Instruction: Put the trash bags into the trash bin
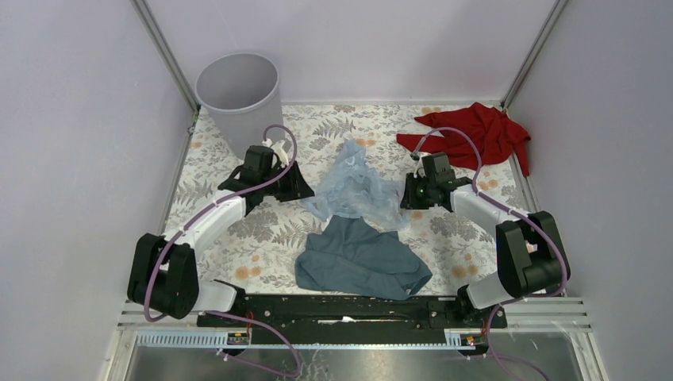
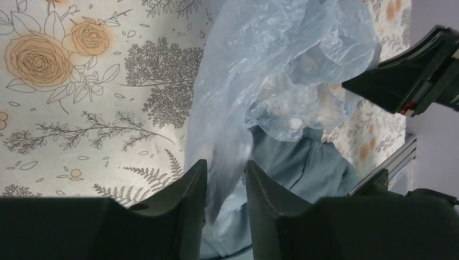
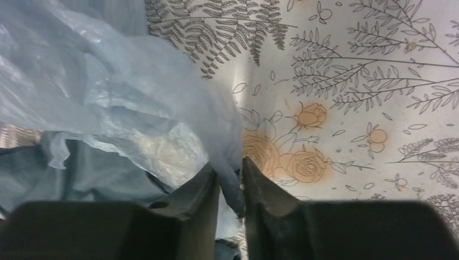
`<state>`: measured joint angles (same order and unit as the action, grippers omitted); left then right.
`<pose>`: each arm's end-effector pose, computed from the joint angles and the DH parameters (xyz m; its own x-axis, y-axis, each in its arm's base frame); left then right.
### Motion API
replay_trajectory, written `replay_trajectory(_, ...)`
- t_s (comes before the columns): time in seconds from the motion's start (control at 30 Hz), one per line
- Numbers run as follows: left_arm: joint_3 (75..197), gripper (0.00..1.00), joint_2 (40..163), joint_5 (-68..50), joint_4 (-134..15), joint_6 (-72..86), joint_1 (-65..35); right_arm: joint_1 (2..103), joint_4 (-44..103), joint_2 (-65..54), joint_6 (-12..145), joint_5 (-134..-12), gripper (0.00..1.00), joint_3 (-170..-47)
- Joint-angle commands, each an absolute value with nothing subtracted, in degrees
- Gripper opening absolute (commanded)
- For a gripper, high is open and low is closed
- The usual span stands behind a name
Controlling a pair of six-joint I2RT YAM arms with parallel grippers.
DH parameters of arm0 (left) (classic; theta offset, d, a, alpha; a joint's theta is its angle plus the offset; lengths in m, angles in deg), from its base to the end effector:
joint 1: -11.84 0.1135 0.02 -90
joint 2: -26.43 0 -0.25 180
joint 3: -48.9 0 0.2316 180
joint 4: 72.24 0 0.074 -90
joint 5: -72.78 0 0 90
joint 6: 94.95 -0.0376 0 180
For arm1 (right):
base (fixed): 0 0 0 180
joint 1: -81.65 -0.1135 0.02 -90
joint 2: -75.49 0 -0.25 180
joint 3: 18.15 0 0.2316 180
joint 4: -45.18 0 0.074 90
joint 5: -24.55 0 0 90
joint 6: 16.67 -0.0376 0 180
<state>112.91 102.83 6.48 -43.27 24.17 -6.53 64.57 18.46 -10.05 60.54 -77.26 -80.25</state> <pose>0.2503 -0.0991 0.2351 -0.8276 -0.1947 -0.5264 0.1970 0.7774 -0.5973 0.2692 0.0908 0.1855 -0.8072 -0.0213 -0.5900 -0.2401 0.9248 0.2951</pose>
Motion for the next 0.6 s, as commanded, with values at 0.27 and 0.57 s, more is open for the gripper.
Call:
replay_trajectory(0.27, 114.9, 0.64, 104.4, -6.0, -37.8, 22.6, -10.4, 64.7, 26.4, -0.5, 56.4, -80.5, 0.06, -75.6)
replay_trajectory(0.57, 109.5, 0.8, 98.5, -10.8, -35.8, 26.0, -10.7, 64.8, 26.5, 1.8, 55.6, -79.6, 0.15, -74.3)
